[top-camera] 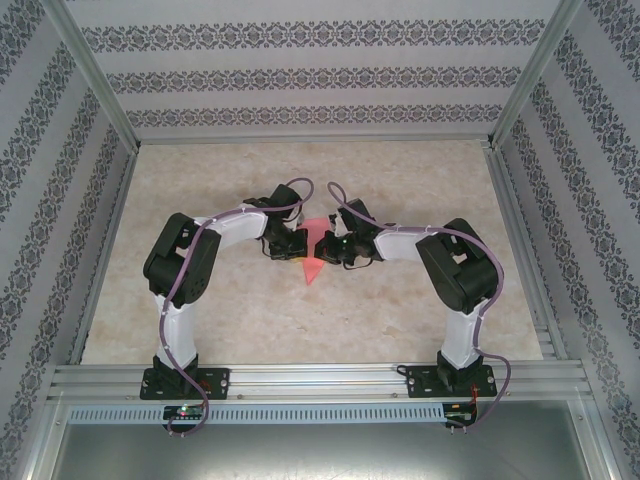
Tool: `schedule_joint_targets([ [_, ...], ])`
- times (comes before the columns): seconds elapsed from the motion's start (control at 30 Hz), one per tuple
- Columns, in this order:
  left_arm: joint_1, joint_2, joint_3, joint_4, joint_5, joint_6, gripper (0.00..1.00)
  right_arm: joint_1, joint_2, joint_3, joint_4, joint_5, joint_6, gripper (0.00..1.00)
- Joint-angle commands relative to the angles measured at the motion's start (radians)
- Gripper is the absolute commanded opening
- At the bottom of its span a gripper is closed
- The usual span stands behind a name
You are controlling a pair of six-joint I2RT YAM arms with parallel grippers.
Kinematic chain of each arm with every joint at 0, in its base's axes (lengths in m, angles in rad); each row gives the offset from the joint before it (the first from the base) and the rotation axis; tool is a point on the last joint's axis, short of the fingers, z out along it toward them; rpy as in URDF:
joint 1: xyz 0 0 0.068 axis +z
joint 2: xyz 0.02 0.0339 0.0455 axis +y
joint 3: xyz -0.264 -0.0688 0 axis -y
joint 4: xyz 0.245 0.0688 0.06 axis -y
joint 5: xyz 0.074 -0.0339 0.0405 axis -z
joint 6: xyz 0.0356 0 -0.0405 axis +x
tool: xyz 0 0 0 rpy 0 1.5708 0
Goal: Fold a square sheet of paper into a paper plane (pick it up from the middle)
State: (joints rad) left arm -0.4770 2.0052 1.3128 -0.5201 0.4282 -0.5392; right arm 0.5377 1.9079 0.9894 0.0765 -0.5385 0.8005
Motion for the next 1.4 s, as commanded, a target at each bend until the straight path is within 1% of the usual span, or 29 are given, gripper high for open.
schedule_joint_targets([
  [0.0,-0.029,0.102,-0.044,-0.207,-0.191,0.058,0.0,-0.029,0.028,-0.063,0.053,0.021,0.021,0.0],
  [0.13,-0.043,0.123,-0.039,-0.243,-0.259,0.079,0.0,-0.042,0.029,-0.093,0.079,0.026,0.03,0.0],
  [0.2,-0.046,0.131,-0.041,-0.253,-0.285,0.084,0.0,-0.048,0.017,-0.09,0.089,0.006,0.046,0.0],
  [0.3,-0.05,0.132,-0.042,-0.252,-0.293,0.087,0.0,-0.042,-0.028,-0.076,0.11,-0.018,0.071,0.0],
  [0.37,-0.051,0.133,-0.037,-0.248,-0.289,0.085,0.0,-0.026,-0.045,-0.045,0.065,0.002,0.05,0.0],
  [0.47,-0.053,0.138,-0.029,-0.245,-0.285,0.084,0.0,-0.012,-0.02,0.0,0.003,0.038,0.018,0.0],
  [0.53,-0.052,0.139,-0.026,-0.247,-0.286,0.085,0.0,-0.02,0.008,0.006,0.007,0.04,0.028,0.0],
  [0.73,-0.054,0.141,-0.032,-0.257,-0.301,0.089,0.0,-0.062,0.037,0.0,0.003,0.071,0.025,0.0],
  [0.87,-0.054,0.145,-0.037,-0.264,-0.311,0.095,0.0,-0.111,0.035,-0.011,-0.013,0.099,0.023,0.0],
  [1.0,-0.054,0.145,-0.036,-0.262,-0.312,0.096,0.0,-0.172,0.0,-0.028,-0.022,0.138,0.033,0.0],
  [1.1,-0.054,0.144,-0.034,-0.258,-0.303,0.095,0.0,-0.197,-0.053,-0.04,-0.02,0.148,0.034,0.0],
  [1.27,-0.053,0.143,-0.022,-0.239,-0.288,0.102,0.0,-0.169,-0.133,-0.067,0.004,0.114,0.044,0.0],
  [1.37,-0.052,0.138,-0.002,-0.229,-0.291,0.133,0.0,-0.133,-0.128,-0.067,0.021,0.082,0.065,0.0],
])
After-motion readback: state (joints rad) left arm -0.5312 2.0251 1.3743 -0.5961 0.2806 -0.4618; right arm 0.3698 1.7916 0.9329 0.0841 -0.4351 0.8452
